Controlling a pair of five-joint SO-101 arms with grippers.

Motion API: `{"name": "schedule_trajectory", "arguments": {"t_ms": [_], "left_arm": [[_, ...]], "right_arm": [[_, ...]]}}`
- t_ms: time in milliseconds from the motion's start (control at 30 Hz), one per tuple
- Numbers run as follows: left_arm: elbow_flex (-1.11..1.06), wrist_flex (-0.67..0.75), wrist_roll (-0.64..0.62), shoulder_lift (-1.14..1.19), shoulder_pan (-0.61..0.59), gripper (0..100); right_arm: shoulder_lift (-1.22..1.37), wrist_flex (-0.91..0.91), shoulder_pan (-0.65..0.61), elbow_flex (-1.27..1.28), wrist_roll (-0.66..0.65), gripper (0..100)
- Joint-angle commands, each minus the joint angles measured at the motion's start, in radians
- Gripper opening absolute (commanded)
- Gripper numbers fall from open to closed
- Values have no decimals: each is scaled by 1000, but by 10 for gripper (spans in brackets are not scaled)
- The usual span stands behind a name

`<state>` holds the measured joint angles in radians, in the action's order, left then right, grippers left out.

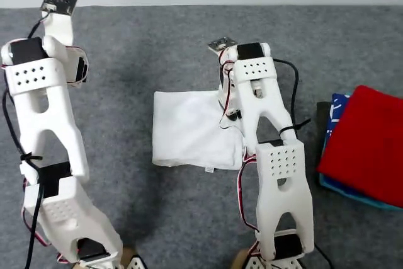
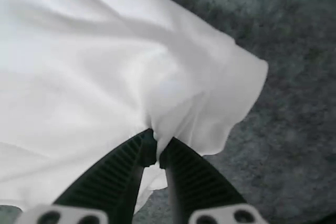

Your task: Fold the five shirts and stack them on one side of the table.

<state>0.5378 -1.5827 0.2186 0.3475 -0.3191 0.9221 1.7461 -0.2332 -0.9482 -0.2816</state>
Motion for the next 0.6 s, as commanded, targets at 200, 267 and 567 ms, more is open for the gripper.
{"name": "schedule_trajectory", "arguments": {"t_ms": [200, 267, 567], "left_arm": [[4, 17, 11, -58, 3, 76], [4, 17, 11, -58, 3, 76], [8, -18, 11, -68, 3, 76]], "right_arm": [[-96, -68, 25, -106, -77, 9], [-94, -73, 25, -101, -92, 9], [-96, 54, 25, -104, -77, 130]]}}
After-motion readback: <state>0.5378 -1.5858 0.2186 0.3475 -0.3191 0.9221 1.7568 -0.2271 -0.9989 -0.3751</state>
